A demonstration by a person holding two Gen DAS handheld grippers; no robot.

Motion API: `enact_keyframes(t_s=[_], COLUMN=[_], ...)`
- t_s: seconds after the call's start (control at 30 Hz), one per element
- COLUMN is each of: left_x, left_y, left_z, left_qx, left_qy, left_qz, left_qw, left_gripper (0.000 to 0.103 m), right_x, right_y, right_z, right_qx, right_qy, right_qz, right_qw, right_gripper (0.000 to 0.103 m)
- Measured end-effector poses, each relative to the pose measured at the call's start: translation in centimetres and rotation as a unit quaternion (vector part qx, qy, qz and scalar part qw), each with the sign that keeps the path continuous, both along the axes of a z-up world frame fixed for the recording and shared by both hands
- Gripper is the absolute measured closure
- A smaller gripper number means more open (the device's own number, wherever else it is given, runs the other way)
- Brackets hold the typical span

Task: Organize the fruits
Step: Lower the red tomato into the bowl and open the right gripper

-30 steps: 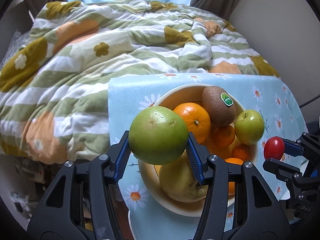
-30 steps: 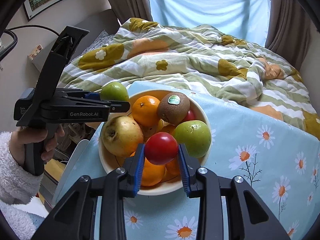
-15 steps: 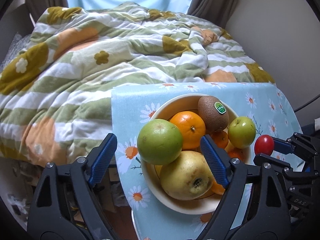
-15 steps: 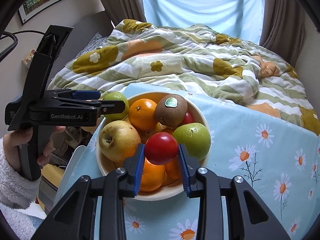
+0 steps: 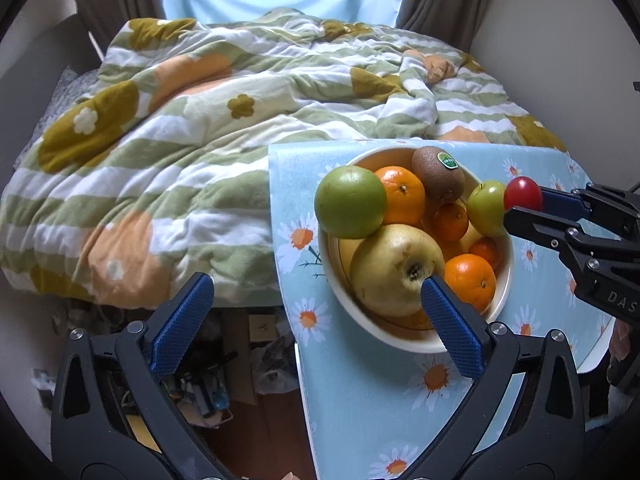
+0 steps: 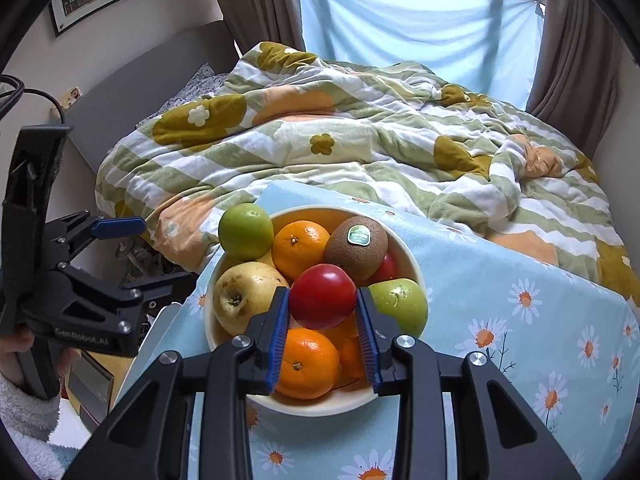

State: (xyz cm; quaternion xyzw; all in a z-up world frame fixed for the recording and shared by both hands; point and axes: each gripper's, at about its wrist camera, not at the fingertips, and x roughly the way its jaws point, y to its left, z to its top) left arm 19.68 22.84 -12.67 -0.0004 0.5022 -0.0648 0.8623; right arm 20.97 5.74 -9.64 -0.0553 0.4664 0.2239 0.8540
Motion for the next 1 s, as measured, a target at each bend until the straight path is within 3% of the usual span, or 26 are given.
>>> enact_keyframes(t_s=[0.6,0.63,0.67,0.73,1.0], left_x=[-3.3,-3.3,-3.3,-3.5,-4.8], left_y=[-0.6,-0.7,-0.9,-1.3,-3.2], left_z=[-0.7,-0.8,-0.9,-1.1,-0.5], left_qx=[0.011,0.013,0.014,0.017,0.02], left_qy=[0.007,0.008,0.01,0.013,0.014], left_qz=[0.007,0.007,0.007,0.009,0.016], left_qw=[0.9999,0.9999,0.9998,0.9997,0.9996], left_gripper=[0.0,0.0,0.0,0.0,0.0], right_x=[1.4,1.4,1.4,1.2,0.1], right_y=[1.8,1.7,1.6,1.3,-0.7], right_z=[-1.5,-1.5,-1.4,-1.2,-0.1], right_qx=[-0.007,-0.007,-0.005,0.005,0.009], right_qy=[0.011,0.008,0.006,0.0,-0.008], right_qz=[0.009,0.009,0.009,0.01,-0.006], right_qw=[1.0,1.0,1.0,1.0,1.0], right_gripper=[0.072,0.063,0.042,0.016,0.007])
